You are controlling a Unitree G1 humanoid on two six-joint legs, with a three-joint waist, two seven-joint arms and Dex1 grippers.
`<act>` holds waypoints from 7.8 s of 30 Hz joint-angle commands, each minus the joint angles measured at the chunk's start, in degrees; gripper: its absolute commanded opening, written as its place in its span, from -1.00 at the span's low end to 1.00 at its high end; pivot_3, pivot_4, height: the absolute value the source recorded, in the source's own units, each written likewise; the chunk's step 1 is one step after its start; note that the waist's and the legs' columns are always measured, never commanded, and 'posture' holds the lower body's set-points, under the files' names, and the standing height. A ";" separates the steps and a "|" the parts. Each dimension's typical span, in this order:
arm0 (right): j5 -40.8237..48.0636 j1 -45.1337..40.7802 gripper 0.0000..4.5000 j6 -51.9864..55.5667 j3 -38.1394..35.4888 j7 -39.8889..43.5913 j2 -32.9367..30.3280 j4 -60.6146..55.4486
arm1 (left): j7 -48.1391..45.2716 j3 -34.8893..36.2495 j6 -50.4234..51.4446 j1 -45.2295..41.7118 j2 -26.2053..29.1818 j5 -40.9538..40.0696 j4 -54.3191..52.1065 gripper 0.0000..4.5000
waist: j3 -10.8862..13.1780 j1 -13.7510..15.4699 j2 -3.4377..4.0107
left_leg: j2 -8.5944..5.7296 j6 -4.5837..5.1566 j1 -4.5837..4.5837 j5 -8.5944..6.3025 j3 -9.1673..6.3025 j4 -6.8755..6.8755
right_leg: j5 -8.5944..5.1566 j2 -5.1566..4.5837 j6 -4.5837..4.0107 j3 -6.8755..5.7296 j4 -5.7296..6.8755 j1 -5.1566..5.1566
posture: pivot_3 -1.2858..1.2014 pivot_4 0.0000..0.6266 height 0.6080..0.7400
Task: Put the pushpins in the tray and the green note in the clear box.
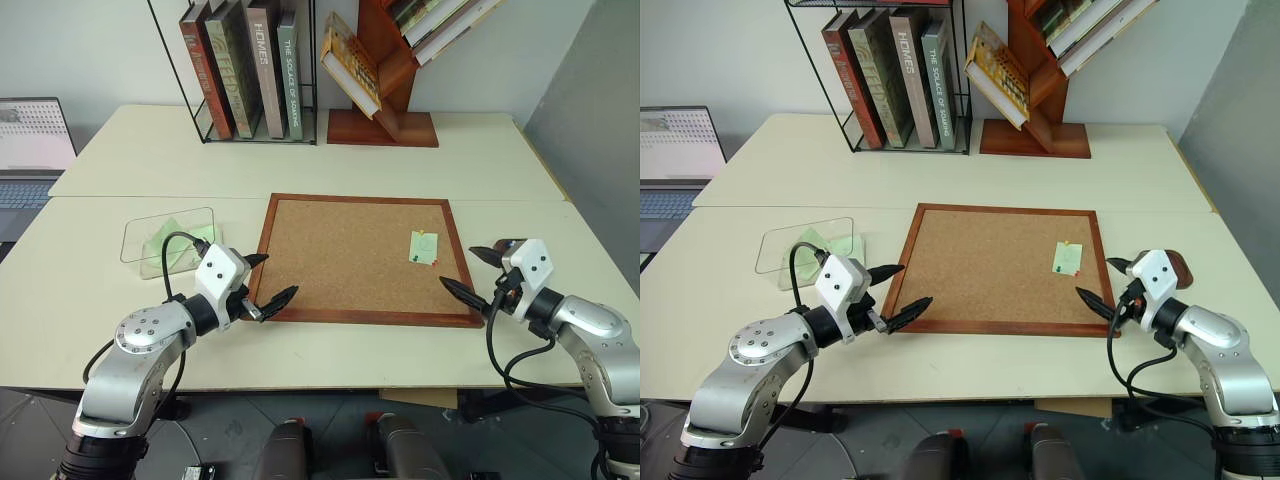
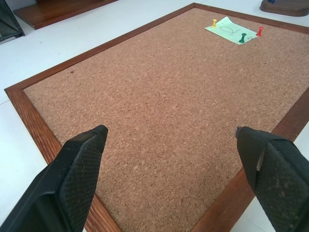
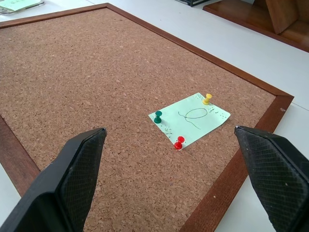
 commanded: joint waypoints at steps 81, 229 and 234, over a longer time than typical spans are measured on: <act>-4.96 -21.16 1.00 4.78 6.26 -9.83 9.40 13.41 | -7.38 -20.13 -13.60 -25.84 -16.16 13.48 38.36 -0.97 | -0.01 0.02 0.00 | -0.02 0.01 -0.01 0.01 0.04 0.07 | 0.23 0.36 0.36 0.08 0.10 0.01 | 0.03 -0.52 1.00; -6.97 -13.61 -0.99 1.49 6.64 -9.40 12.57 15.54 | -9.17 -19.28 -20.35 -27.43 -14.15 18.06 44.75 -1.00 | -0.12 -0.79 0.19 | 0.04 0.06 0.05 0.04 0.05 0.08 | 0.30 0.44 0.47 0.15 0.13 0.02 | 0.03 -0.52 1.00; -5.56 -13.02 -0.99 1.50 6.17 -8.54 12.87 13.24 | -9.07 -19.26 -20.23 -27.15 -14.05 18.14 44.55 -1.00 | -0.12 -0.77 0.19 | 0.03 0.06 0.04 0.04 0.04 0.06 | 0.30 0.44 0.47 0.16 0.13 0.01 | 0.03 -0.52 1.00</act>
